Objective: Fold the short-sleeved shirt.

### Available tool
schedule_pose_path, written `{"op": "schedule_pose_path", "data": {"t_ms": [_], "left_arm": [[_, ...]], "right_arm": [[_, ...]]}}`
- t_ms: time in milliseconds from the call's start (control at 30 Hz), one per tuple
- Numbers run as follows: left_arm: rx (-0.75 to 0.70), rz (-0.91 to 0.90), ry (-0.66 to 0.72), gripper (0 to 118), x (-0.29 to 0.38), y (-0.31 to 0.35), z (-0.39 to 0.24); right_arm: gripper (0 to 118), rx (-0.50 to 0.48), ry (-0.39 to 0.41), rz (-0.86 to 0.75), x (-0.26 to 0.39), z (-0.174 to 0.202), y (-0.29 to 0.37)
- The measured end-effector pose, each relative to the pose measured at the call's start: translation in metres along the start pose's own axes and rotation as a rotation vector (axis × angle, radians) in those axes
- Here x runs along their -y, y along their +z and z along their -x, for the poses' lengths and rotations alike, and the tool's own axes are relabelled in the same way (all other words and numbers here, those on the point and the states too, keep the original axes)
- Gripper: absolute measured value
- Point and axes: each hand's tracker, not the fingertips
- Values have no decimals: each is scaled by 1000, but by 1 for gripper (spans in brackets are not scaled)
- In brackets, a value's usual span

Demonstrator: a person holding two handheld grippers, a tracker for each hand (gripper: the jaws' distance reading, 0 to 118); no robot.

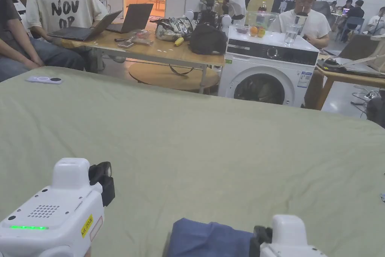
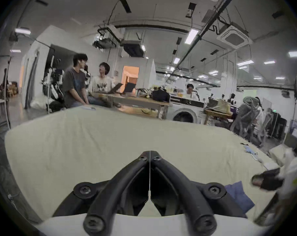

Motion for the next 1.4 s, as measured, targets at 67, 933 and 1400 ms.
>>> {"op": "schedule_pose_path", "data": {"t_ms": [67, 933, 1400], "left_arm": [[-19, 31, -3, 0, 4, -2, -2], [725, 1001, 508, 73, 91, -129, 28], [744, 982, 589, 36, 128, -157, -2]], "right_arm": [[0, 16, 15, 107, 18, 1, -22], [0, 2, -35, 190, 29, -8, -47], [0, -14, -69, 179, 31, -14, -45]]}}
